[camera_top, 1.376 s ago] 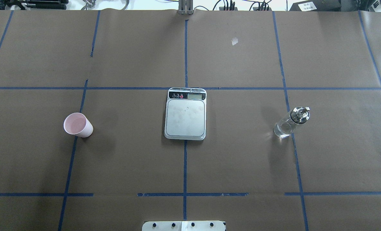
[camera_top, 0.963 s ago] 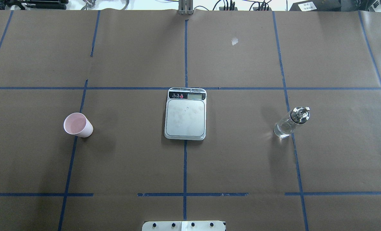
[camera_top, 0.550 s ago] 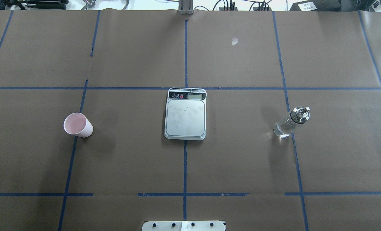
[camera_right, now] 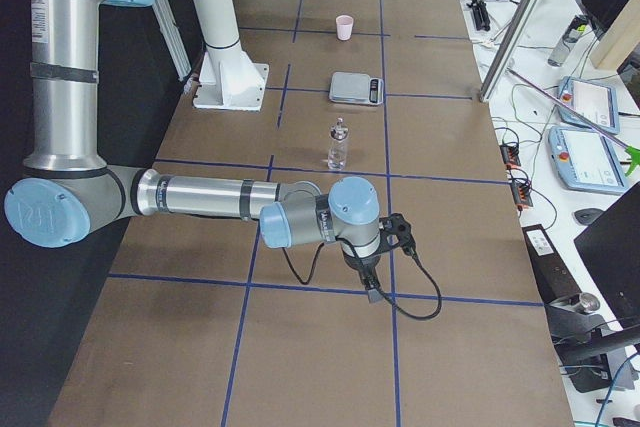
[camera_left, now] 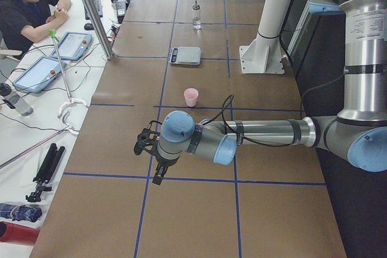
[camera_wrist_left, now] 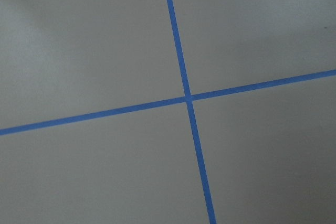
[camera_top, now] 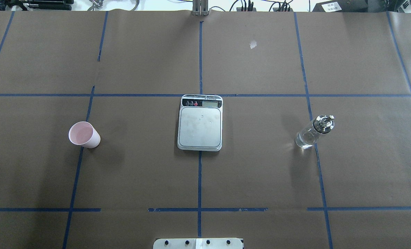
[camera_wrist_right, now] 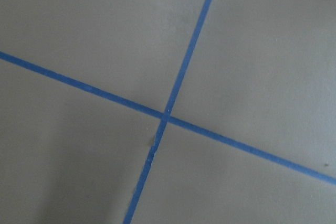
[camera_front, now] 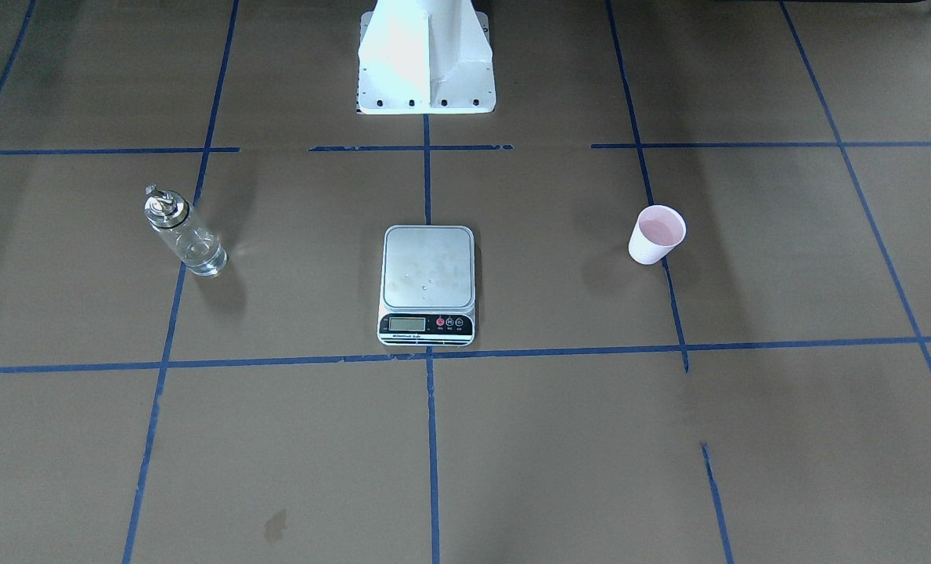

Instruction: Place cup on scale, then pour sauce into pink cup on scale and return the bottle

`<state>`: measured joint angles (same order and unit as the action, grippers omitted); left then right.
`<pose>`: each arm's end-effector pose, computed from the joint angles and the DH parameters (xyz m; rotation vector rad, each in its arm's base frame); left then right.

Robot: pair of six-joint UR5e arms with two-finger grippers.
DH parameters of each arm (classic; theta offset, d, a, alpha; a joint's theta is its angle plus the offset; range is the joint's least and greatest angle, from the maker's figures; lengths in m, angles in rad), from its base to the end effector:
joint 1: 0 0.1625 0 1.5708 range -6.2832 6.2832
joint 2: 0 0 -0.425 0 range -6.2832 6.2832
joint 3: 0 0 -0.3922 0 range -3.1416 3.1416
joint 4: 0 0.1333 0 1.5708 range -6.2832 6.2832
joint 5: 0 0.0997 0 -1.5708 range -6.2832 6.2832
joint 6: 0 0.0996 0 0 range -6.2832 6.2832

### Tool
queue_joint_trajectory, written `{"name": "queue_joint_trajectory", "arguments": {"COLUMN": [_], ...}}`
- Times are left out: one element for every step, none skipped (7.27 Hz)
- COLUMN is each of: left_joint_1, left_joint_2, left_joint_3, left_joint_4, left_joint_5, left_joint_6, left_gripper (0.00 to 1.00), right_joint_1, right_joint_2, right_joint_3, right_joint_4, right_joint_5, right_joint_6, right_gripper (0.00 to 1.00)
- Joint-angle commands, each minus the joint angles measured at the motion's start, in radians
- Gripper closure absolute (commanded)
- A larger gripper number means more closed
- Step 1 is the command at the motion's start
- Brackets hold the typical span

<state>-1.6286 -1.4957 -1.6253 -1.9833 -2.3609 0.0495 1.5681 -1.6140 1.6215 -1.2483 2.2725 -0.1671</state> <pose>-0.0901 -0.4747 0.6211 0.4124 0.7586 0.1470 0.0677 -0.4930 0.6238 0.3734 -0.6688 -0.2772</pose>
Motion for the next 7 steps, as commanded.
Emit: {"name": "queue_joint_trajectory", "arguments": {"left_joint_1": [0.001,0.003,0.001,0.001,0.007,0.057,0.116], "left_joint_2": [-0.073,-0.139,-0.156,-0.156,-0.153,-0.128,-0.127], "left_joint_3": [0.028,0.047,0.050,0.038,0.030,0.027,0.006], "left_joint_4": [-0.159,-0.231,-0.261,-0.266,-0.319,-0.398,-0.416], "left_joint_5": [0.002,0.002,-0.006,-0.008,-0.009,-0.049,-0.070], "left_joint_6": [0.000,0.000,-0.008,-0.102,-0.130,-0.228,-0.334], "left_gripper": [0.00,0.00,0.00,0.00,0.00,0.00,0.00], "right_joint_1": [-0.006,-0.006,-0.006,-0.008,-0.008,-0.016,-0.023], "right_joint_2": [0.075,0.081,0.089,0.092,0.106,0.106,0.108], "right_joint_3": [-0.040,-0.035,-0.041,-0.043,-0.042,-0.042,-0.029], "right_joint_4": [0.084,0.098,0.131,0.136,0.138,0.142,0.144], "right_joint_5": [0.002,0.002,0.007,0.040,0.050,0.079,0.082], "right_joint_6": [0.044,0.128,0.138,0.140,0.212,0.253,0.253], "right_gripper": [0.00,0.00,0.00,0.00,0.00,0.00,0.00]}}
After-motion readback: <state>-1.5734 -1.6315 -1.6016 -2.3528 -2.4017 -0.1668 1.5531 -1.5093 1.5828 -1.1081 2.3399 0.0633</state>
